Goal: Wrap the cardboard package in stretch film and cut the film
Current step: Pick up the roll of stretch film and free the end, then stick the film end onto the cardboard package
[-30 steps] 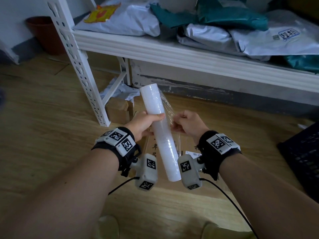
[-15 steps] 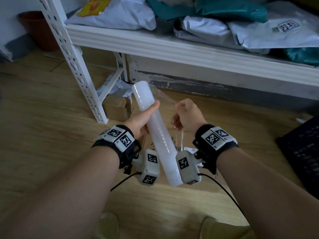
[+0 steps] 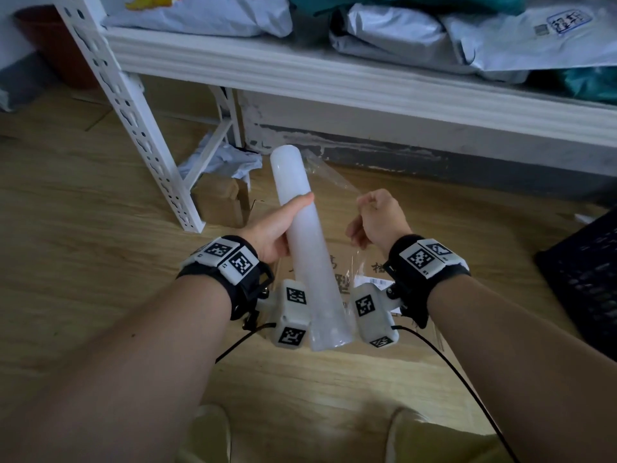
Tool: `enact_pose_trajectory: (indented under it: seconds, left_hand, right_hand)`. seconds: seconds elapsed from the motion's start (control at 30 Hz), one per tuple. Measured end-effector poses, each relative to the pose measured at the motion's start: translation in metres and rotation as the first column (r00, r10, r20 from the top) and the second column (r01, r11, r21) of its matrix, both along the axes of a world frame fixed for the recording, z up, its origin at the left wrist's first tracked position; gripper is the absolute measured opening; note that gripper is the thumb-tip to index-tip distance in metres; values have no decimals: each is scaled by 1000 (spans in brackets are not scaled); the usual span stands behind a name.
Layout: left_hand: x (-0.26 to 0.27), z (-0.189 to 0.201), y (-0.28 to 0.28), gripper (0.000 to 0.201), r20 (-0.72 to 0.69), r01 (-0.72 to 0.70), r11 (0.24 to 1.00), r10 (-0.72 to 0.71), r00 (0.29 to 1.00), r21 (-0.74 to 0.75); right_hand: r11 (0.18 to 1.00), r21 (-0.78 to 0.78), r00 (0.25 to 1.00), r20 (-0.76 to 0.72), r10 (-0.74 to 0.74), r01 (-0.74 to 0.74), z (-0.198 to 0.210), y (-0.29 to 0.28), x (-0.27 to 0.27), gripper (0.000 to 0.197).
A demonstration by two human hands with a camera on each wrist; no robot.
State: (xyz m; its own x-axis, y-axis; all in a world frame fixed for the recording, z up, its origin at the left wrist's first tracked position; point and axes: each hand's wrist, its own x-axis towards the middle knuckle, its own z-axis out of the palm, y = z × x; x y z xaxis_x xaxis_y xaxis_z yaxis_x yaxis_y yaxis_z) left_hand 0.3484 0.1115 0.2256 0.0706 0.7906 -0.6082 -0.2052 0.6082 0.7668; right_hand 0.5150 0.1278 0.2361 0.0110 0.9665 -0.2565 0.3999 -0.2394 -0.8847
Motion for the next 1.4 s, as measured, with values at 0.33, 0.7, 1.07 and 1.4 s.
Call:
enact_pose_trajectory:
  seconds: [0.33, 0.7, 1.07, 1.4]
  left_hand:
    - [-7, -12, 20, 16, 2, 47, 999, -47, 999, -25]
    - [-8, -79, 37, 49, -163, 40, 991, -61, 985, -129]
    - [-17, -91, 34, 31, -108, 57, 971, -84, 991, -231]
    - [-26, -104, 31, 41, -465, 54, 987, -121, 877, -154]
  right_hand:
    - [948, -291, 973, -223, 65, -130, -36, 19, -2, 22]
    - [973, -207, 990, -66, -121, 105, -87, 37, 6, 27]
    - [946, -291, 982, -80, -173, 143, -102, 42, 21, 28]
    - [933, -319, 985, 16, -171, 168, -106, 37, 37, 26]
